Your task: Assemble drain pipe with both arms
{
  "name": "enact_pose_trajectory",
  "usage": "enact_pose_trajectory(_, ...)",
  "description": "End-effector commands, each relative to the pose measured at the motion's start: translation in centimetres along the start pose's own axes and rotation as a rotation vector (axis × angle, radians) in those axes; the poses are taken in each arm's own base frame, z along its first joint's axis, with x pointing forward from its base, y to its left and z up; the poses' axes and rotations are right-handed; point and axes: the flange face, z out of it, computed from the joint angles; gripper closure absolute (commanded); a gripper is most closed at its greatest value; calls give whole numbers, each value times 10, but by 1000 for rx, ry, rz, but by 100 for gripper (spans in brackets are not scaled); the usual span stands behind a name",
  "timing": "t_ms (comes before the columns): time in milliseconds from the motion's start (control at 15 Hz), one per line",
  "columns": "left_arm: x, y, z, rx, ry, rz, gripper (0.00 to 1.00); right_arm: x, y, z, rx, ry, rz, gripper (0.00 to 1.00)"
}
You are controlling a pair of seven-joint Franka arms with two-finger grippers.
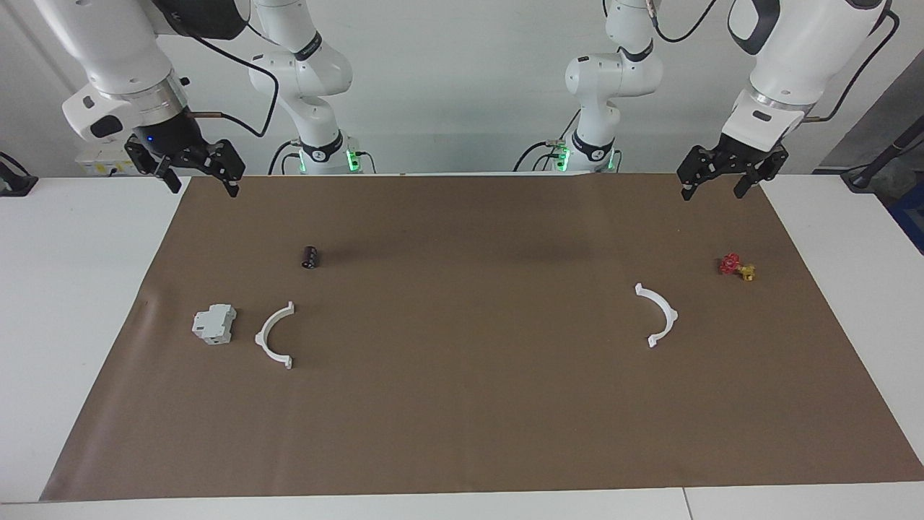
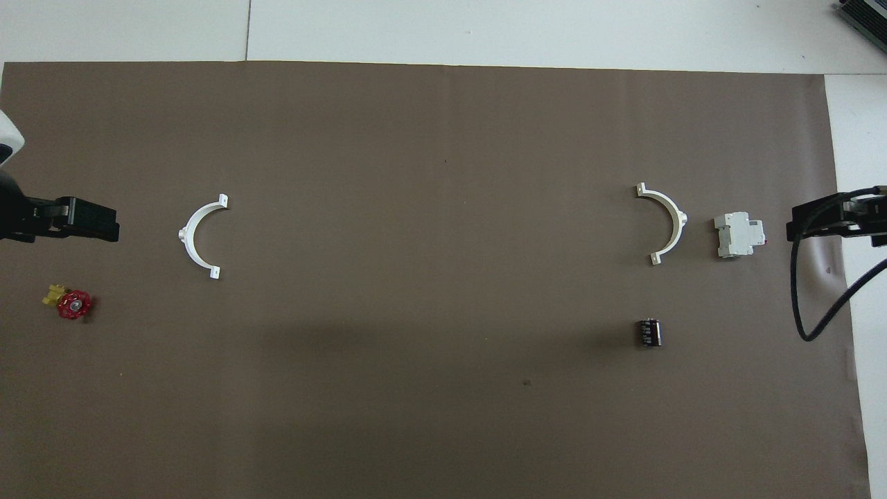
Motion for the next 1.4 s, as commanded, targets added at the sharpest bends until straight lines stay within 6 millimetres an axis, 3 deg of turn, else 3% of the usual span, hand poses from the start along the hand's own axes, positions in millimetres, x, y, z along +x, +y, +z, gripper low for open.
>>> enact_pose_trajectory(0,-4,2,-2,-10,7,5,0,-4,2,-1,9,16,-12,0)
enact_pose_trajectory(267,-4,2,0,-10,4,4,0,-5,0,4,25,18,-6,0)
enact_pose_trajectory(400,-4,2,0,-10,2,4,0,-4,1,18,30,86,-19,0)
enact_pose_trajectory(600,-5,1,1,-10,2,4,0,14,3,57,30,108,-38,0)
enact_pose_trajectory(933,-4,1,1,-10,2,4,0,77,-6,179,67,114,-175,0)
enact_pose_trajectory(1200,-4,1,1,-10,2,2,0,91,-3,270,44,146,-265,0)
enact_pose_trajectory(1333,-4,1,1,-10,2,2,0,93,0,293,35,159,-311,0)
